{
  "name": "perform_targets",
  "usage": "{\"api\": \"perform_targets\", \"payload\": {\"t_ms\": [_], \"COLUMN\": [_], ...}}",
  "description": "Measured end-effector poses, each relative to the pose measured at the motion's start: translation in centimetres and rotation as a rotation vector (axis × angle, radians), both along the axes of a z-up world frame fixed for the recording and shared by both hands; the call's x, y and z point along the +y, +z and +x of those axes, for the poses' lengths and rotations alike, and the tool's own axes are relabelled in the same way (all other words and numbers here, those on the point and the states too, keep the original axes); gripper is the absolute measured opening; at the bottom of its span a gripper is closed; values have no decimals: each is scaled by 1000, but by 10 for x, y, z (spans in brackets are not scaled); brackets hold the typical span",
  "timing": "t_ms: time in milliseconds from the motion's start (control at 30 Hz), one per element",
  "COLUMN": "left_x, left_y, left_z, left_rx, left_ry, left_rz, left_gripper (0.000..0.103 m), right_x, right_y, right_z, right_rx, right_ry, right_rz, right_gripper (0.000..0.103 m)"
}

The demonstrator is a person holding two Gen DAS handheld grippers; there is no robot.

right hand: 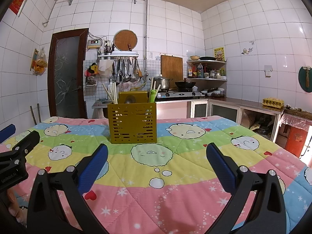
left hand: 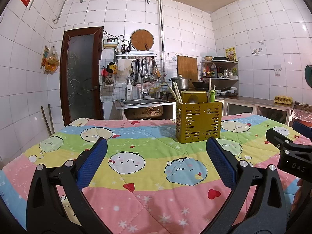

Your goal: Organize utensils

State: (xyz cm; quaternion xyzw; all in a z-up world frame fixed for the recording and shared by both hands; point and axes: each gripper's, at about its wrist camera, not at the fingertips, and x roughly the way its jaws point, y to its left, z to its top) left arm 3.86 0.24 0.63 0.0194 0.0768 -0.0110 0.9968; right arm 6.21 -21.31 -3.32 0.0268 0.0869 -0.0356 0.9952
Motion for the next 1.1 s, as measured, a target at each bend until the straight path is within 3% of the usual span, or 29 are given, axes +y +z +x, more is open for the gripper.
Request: {"api": "perform_targets", "payload": {"t_ms": [1100], "left_x": [-5], "left_y": [0], "left_z": [5], "left_rx": [29], "left_ry": [2], "left_rz": [8], "left_gripper": [98], "right_x": [0], "right_y": [1], "right_z": [-1], "right_rx": [0], "right_ry": [-2], "right_rz": [-7], "right_gripper": [99]}}
